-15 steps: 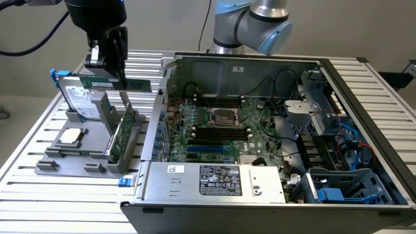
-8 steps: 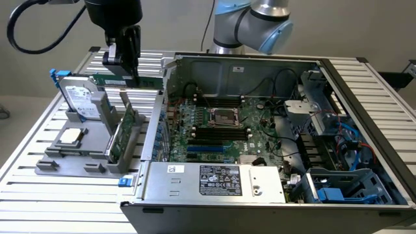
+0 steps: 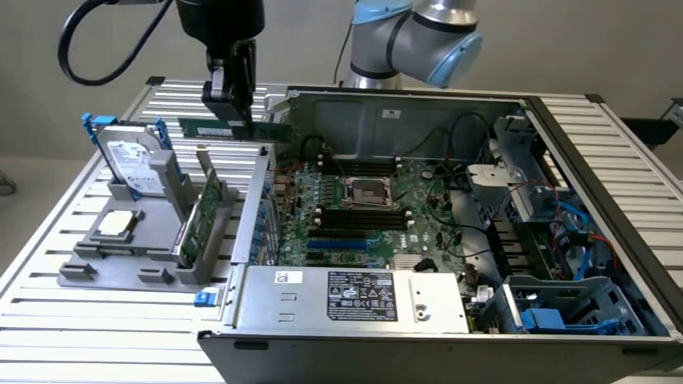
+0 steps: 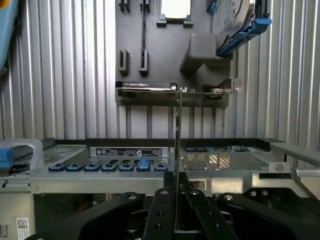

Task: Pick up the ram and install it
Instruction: 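Pick up the ram and move it above insertion slot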

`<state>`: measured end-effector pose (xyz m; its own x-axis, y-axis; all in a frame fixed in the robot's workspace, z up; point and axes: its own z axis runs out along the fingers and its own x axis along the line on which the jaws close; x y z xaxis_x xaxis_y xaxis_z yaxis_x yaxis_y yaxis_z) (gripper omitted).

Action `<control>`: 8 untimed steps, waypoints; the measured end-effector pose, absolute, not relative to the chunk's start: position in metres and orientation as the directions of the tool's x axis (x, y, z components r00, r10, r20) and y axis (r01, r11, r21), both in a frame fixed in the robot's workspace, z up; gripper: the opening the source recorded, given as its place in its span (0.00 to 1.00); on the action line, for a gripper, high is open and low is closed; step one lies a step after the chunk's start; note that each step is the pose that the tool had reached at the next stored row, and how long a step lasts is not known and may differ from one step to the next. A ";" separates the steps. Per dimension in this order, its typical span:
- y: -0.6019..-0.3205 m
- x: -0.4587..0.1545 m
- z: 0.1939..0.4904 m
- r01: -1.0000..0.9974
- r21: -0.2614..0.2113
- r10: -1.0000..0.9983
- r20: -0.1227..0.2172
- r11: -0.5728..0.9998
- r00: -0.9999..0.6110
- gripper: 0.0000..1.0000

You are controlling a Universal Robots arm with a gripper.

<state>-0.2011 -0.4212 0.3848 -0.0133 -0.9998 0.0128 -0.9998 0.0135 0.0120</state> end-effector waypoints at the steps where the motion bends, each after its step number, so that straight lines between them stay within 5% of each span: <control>1: -0.421 -0.198 0.385 -1.000 0.012 -1.000 0.013 0.014 -0.013 0.15; 8: -0.416 -0.171 0.386 -1.000 0.013 -1.000 0.013 0.014 -0.013 0.15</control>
